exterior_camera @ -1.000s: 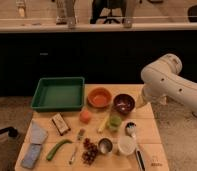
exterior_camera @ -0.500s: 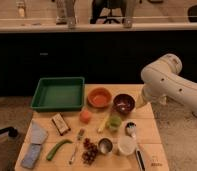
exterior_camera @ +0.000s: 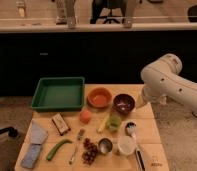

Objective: Place pepper in red bowl

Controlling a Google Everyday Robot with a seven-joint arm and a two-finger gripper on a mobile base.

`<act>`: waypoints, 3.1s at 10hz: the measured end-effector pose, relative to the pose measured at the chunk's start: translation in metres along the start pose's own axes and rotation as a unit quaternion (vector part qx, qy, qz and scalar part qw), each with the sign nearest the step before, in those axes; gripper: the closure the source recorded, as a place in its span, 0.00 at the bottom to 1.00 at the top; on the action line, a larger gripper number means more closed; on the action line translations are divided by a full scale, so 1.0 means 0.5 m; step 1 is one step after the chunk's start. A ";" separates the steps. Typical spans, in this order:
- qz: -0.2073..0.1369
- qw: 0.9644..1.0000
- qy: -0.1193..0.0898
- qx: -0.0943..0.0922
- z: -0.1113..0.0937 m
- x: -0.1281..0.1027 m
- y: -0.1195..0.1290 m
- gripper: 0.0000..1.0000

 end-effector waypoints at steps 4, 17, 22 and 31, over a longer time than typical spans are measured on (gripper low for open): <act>0.000 1.000 0.000 0.000 0.000 0.000 0.000 0.20; -0.068 0.997 0.018 0.012 -0.015 -0.031 -0.028 0.20; -0.191 0.981 0.021 0.028 -0.029 -0.052 -0.128 0.20; -0.318 0.947 0.022 0.032 -0.050 -0.095 -0.273 0.20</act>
